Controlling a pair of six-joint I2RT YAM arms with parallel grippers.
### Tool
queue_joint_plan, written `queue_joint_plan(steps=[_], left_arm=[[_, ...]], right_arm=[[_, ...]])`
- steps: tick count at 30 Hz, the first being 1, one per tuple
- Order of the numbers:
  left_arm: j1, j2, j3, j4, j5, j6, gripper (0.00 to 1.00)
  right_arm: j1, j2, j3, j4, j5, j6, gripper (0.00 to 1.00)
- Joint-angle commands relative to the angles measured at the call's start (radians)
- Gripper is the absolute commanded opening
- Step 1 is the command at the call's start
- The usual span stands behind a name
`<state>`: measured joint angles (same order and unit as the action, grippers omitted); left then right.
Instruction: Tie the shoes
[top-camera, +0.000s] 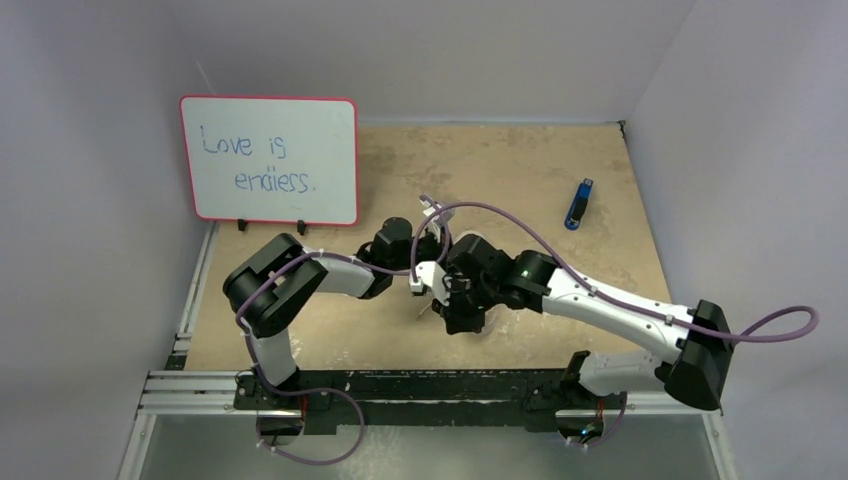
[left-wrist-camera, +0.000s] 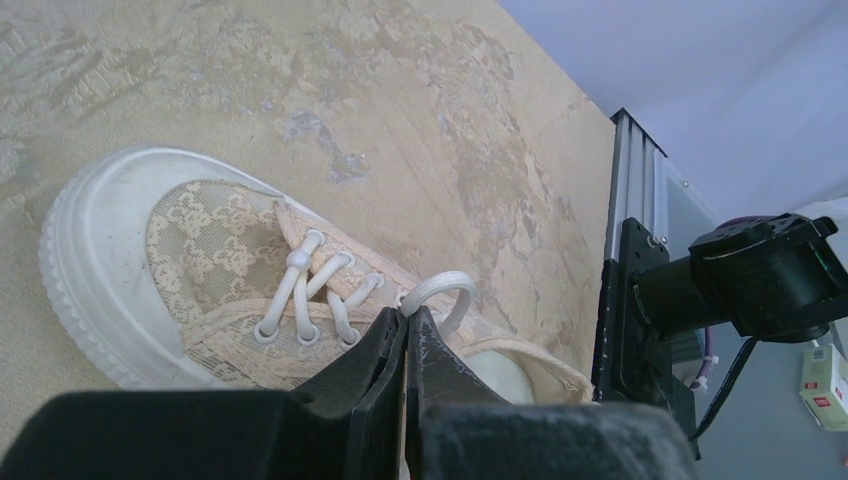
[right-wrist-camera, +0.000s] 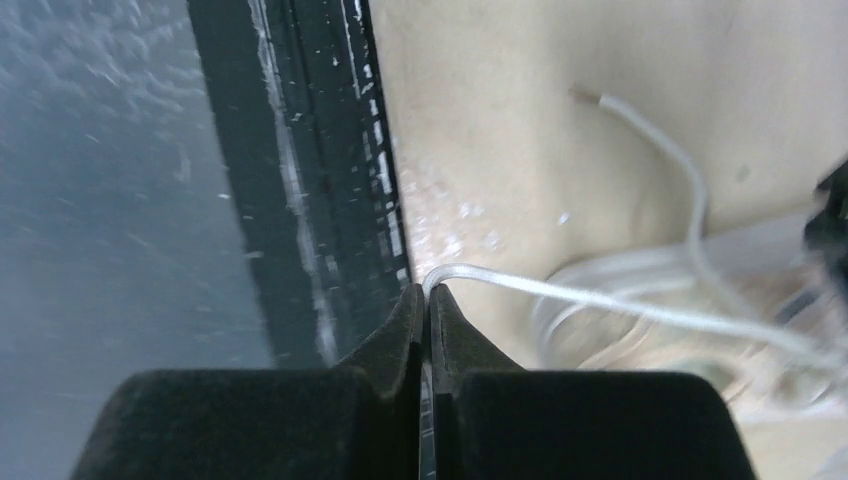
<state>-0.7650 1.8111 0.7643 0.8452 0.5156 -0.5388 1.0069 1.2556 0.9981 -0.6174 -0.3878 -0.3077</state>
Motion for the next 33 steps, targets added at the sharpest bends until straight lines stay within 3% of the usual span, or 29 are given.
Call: queue_joint_plan(steps=[1, 3, 7, 10, 15, 18, 22, 24, 30, 31, 33], left_arm=[[0.007, -0.012, 0.037, 0.04, 0.025, -0.007, 0.0], [0.007, -0.012, 0.042, 0.035, 0.027, -0.006, 0.0], [0.008, -0.01, 0.056, 0.017, 0.033, 0.001, 0.0], [0.007, -0.012, 0.054, 0.018, 0.03, 0.0, 0.0], [0.008, -0.02, 0.046, 0.018, 0.025, -0.003, 0.0], [0.008, -0.035, 0.034, 0.017, 0.015, -0.003, 0.0], [0.008, -0.05, 0.016, 0.017, 0.003, -0.007, 0.0], [0.007, -0.054, 0.008, 0.022, -0.007, -0.007, 0.0], [0.007, -0.073, -0.012, 0.038, -0.038, -0.013, 0.0], [0.006, -0.073, -0.013, 0.039, -0.038, -0.013, 0.0], [0.007, -0.073, -0.014, 0.04, -0.037, -0.011, 0.0]], right_arm=[[-0.025, -0.093, 0.107, -0.129, 0.071, 0.39, 0.0], [-0.065, -0.114, 0.155, -0.186, 0.137, 0.5, 0.0], [-0.16, -0.141, 0.139, -0.25, -0.005, 0.649, 0.0], [-0.229, -0.156, 0.127, -0.319, -0.001, 0.772, 0.0], [-0.343, -0.12, 0.127, -0.472, 0.141, 0.934, 0.0], [-0.41, -0.057, 0.113, -0.551, 0.324, 0.987, 0.0], [-0.516, 0.022, 0.072, -0.492, 0.445, 1.0, 0.05], [-0.556, 0.062, 0.056, -0.442, 0.5, 1.01, 0.03], [-0.656, 0.115, -0.095, -0.227, 0.456, 1.059, 0.02], [-0.662, 0.107, -0.126, -0.186, 0.457, 1.058, 0.04], [-0.669, 0.083, -0.174, -0.079, 0.41, 0.994, 0.24]])
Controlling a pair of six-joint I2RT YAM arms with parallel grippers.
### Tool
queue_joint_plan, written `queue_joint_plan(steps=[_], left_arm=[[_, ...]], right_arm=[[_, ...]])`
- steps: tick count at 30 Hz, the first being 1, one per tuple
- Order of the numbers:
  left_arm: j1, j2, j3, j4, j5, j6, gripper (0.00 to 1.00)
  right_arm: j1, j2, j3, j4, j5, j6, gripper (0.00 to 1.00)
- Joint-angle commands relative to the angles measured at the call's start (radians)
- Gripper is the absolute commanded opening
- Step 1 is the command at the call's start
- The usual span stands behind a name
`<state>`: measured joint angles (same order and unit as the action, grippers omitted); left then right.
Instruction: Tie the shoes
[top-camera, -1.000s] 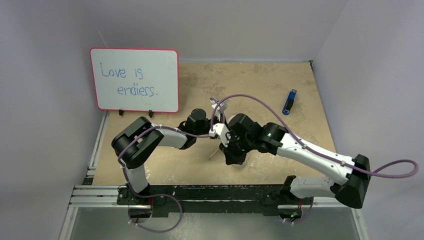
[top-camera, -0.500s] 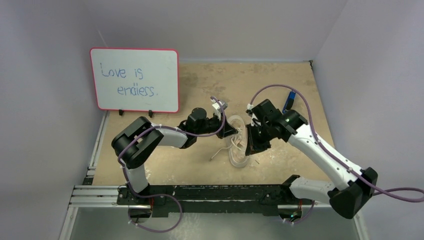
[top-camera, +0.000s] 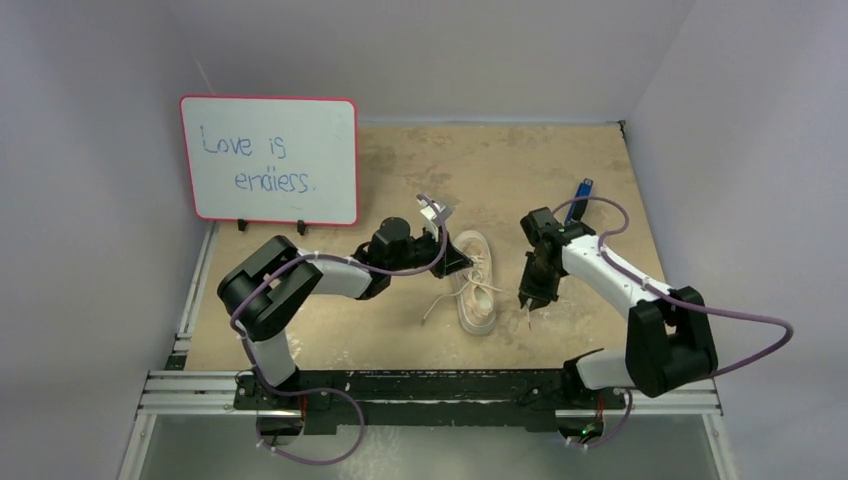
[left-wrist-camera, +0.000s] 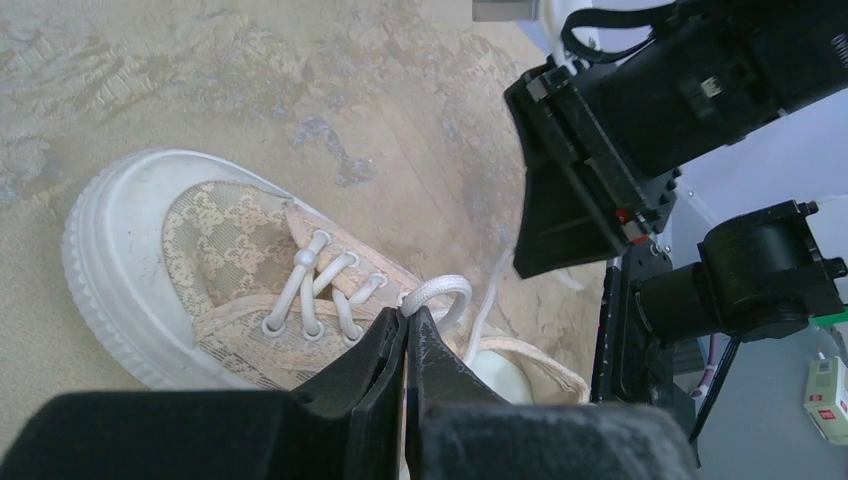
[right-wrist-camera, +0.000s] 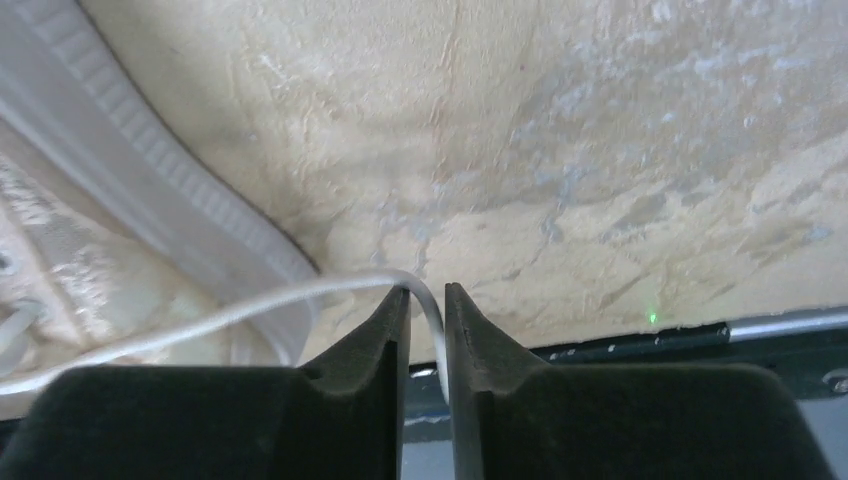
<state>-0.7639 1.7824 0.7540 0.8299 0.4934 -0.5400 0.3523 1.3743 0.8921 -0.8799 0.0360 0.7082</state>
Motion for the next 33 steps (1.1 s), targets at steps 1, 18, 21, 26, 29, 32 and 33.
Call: queue_joint_plan(steps=[1, 18, 21, 26, 29, 32, 33], left_arm=[[0.005, -0.046, -0.004, 0.052, -0.015, -0.007, 0.0], [0.006, -0.055, 0.011, 0.009, 0.013, 0.043, 0.0], [0.005, -0.053, 0.014, 0.008, 0.022, 0.043, 0.0], [0.006, -0.059, 0.0, 0.019, 0.022, 0.043, 0.0], [0.006, -0.057, -0.003, 0.031, 0.021, 0.036, 0.0], [0.005, -0.049, -0.005, 0.059, 0.024, 0.02, 0.0], [0.006, -0.048, -0.005, 0.064, 0.025, 0.018, 0.0]], right_arm=[[-0.014, -0.056, -0.084, 0.238, -0.048, -0.071, 0.38], [-0.032, -0.409, -0.126, 0.405, -0.625, -1.429, 0.88], [-0.031, -0.419, -0.206, 0.455, -0.654, -1.472, 0.82], [-0.031, -0.397, -0.274, 0.554, -0.733, -1.469, 0.68], [-0.032, -0.391, -0.314, 0.63, -0.709, -1.444, 0.63], [-0.032, -0.389, -0.345, 0.676, -0.689, -1.454, 0.52], [-0.031, -0.384, -0.353, 0.688, -0.684, -1.453, 0.51]])
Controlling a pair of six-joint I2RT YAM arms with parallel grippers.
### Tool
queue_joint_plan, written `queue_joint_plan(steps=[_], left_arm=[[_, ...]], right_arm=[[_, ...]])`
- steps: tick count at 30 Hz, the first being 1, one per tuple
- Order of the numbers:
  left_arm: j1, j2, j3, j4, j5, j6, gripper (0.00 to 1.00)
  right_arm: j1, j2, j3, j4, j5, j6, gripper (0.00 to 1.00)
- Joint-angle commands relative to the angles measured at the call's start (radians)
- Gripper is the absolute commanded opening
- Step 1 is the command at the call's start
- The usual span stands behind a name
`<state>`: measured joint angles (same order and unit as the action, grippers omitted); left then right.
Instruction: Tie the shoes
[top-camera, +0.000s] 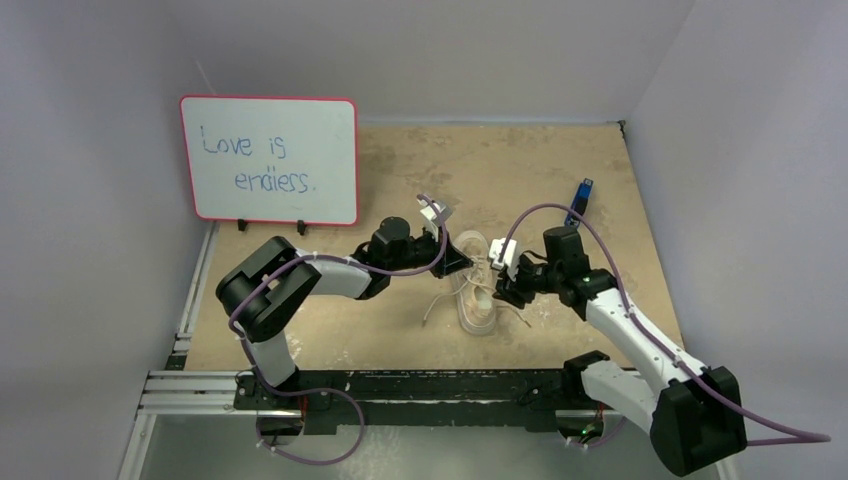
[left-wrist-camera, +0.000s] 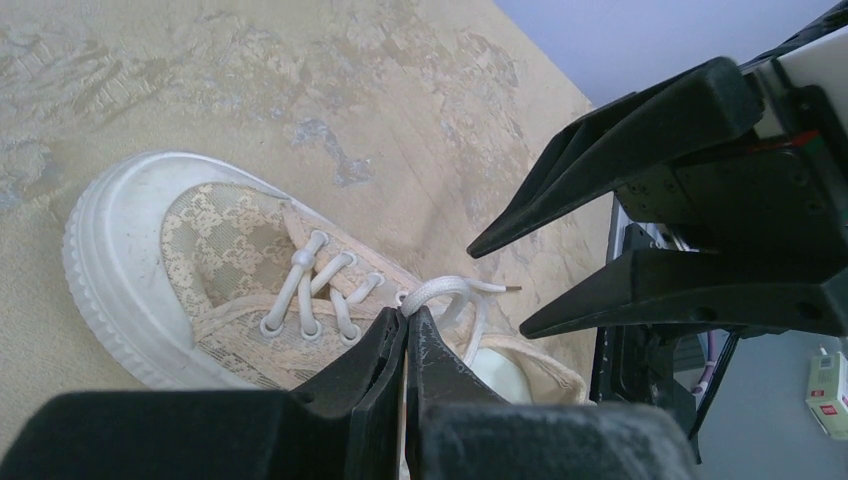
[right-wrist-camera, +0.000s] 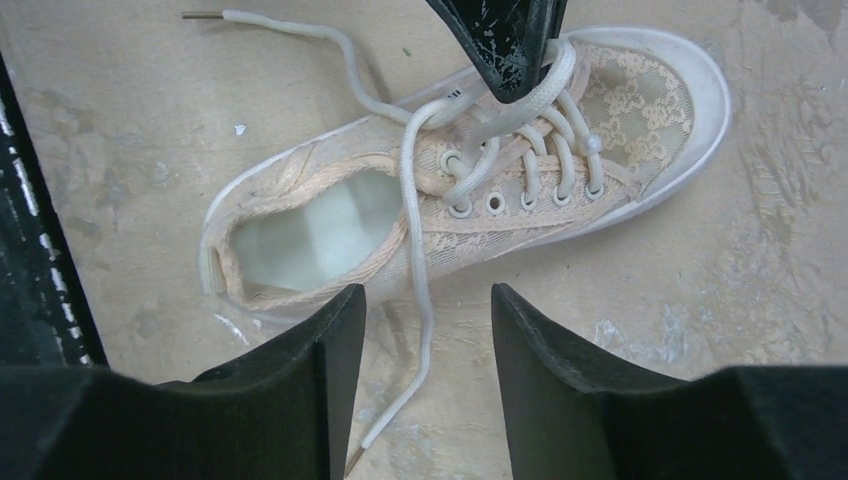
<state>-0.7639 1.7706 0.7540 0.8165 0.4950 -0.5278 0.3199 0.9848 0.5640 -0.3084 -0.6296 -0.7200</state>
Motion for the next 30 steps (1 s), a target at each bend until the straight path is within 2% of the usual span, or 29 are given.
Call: queue_joint_plan(steps=[1, 10, 15, 18, 19, 21, 26, 30], left_arm=[[0.005, -0.037, -0.006, 0.082, 0.024, 0.004, 0.0], [0.005, -0.037, -0.021, 0.11, 0.033, -0.006, 0.0], [0.007, -0.042, -0.025, 0.115, 0.03, -0.005, 0.0], [0.006, -0.039, -0.021, 0.121, 0.03, -0.004, 0.0], [0.005, -0.04, -0.017, 0.121, 0.031, -0.005, 0.0], [0.005, -0.044, -0.014, 0.121, 0.029, -0.005, 0.0], [0.005, -0.05, -0.019, 0.115, 0.023, 0.002, 0.0], [0.005, -0.067, -0.034, 0.116, 0.015, 0.002, 0.0]], right_arm=[[0.002, 0.007, -0.029, 0.127, -0.015, -0.024, 0.5], [0.002, 0.075, -0.017, 0.151, -0.062, -0.062, 0.35], [0.009, 0.087, -0.024, 0.149, -0.09, -0.082, 0.34], [0.023, 0.091, -0.029, 0.147, -0.082, -0.088, 0.29], [0.023, 0.088, -0.024, 0.139, -0.089, -0.087, 0.25], [0.023, 0.074, -0.006, 0.109, -0.098, -0.083, 0.01], [0.023, -0.007, -0.008, 0.071, -0.09, -0.031, 0.0], [0.023, -0.039, 0.005, 0.091, -0.026, 0.141, 0.0]])
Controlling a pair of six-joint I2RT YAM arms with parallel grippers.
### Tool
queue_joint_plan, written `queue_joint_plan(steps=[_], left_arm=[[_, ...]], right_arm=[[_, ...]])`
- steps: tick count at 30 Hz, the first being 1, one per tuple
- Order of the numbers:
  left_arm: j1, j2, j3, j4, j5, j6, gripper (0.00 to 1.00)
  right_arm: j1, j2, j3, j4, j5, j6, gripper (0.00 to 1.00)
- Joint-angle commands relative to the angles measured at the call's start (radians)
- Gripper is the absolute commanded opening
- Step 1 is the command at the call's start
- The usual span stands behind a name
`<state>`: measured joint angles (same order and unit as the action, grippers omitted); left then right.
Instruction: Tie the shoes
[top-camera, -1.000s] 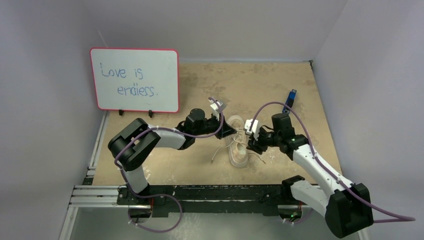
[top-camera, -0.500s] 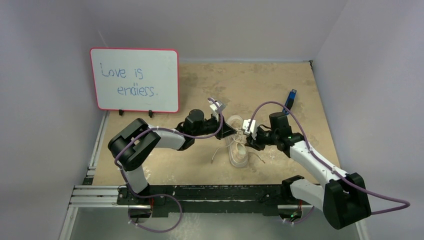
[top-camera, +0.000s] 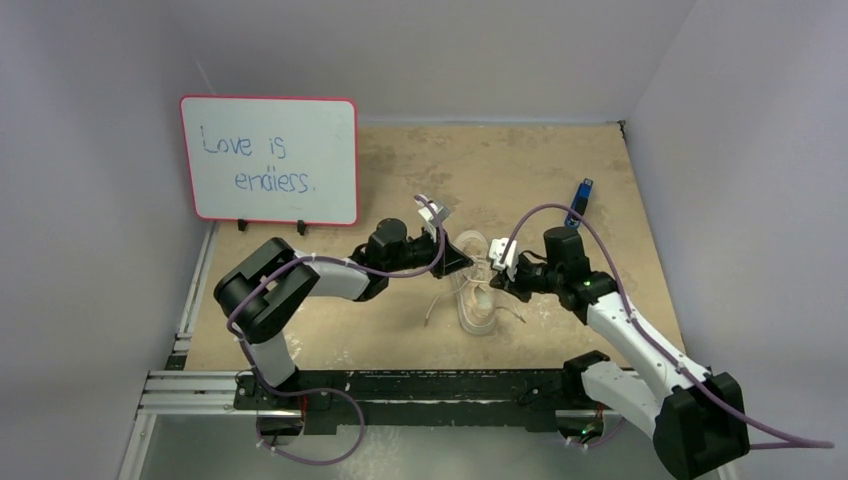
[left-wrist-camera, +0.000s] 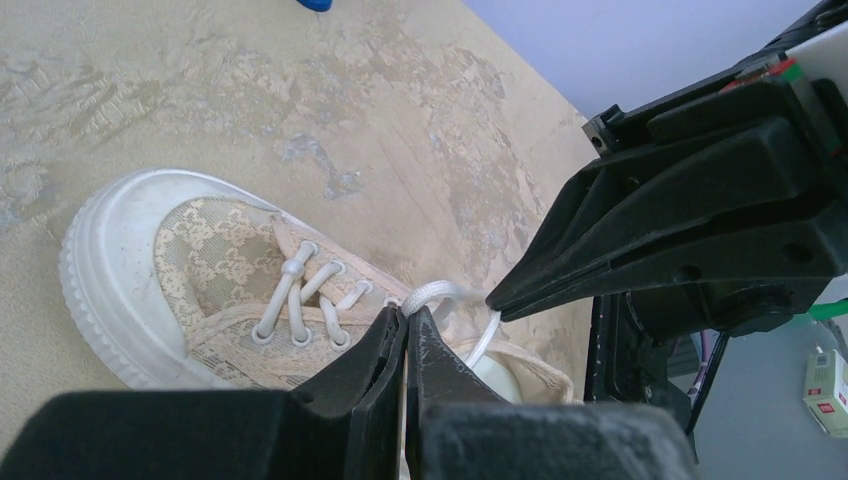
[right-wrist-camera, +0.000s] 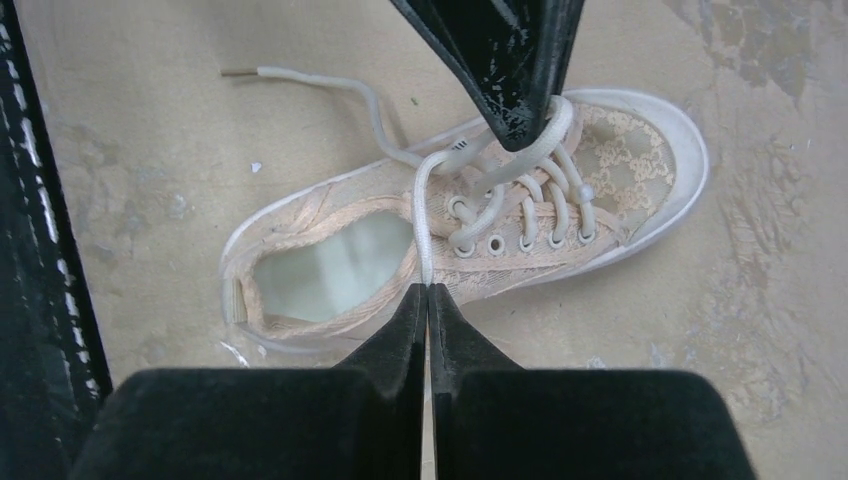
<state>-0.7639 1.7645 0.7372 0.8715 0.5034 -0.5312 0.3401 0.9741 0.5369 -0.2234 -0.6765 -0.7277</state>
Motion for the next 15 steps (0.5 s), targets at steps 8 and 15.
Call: queue_joint_plan(steps=[8, 15], left_arm=[[0.006, -0.058, -0.002, 0.034, 0.007, 0.015, 0.0], [0.006, -0.068, 0.019, 0.003, -0.003, 0.033, 0.0]], right_arm=[[0.003, 0.083, 0.222, -0.119, 0.041, 0.331, 0.0], [0.011, 0.199, 0.375, -0.282, 0.133, 0.74, 0.0]])
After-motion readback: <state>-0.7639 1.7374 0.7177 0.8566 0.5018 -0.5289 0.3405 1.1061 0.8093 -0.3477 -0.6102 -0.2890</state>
